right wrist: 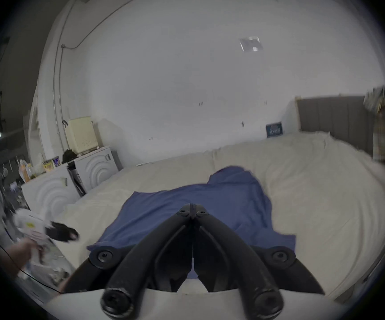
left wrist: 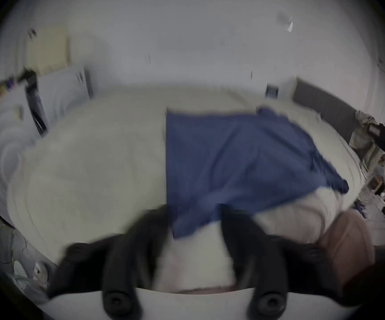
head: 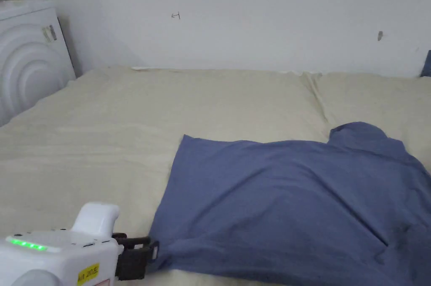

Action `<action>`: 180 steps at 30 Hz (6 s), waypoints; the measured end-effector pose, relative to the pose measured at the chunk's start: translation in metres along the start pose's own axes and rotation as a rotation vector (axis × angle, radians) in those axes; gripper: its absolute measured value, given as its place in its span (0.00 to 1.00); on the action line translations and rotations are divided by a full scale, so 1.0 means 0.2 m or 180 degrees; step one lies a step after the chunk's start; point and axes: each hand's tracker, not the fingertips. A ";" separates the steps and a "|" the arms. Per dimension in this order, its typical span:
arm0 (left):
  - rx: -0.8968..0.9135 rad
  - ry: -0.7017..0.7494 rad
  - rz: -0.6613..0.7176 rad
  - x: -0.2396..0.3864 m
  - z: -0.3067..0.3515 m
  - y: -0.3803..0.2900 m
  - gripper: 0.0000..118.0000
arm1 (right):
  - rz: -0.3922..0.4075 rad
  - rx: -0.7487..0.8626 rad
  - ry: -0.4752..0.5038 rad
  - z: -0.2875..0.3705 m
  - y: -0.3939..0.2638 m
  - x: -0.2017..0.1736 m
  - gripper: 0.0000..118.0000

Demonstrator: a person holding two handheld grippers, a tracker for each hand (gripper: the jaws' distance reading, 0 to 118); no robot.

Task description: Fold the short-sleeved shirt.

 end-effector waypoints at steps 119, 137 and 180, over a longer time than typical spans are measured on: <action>0.0099 0.0335 0.0562 -0.14 -0.32 0.37 0.16 | 0.0237 -0.0590 -0.0023 -0.22 -0.03 0.00 0.00; -0.0596 0.0599 0.0004 0.00 -0.67 0.46 0.37 | 0.0155 -0.0742 0.0011 -0.25 -0.10 0.04 0.00; -0.0545 0.0467 -0.0063 0.05 -0.59 0.49 0.06 | 0.0276 -0.2620 -0.1312 -0.95 0.22 0.73 0.05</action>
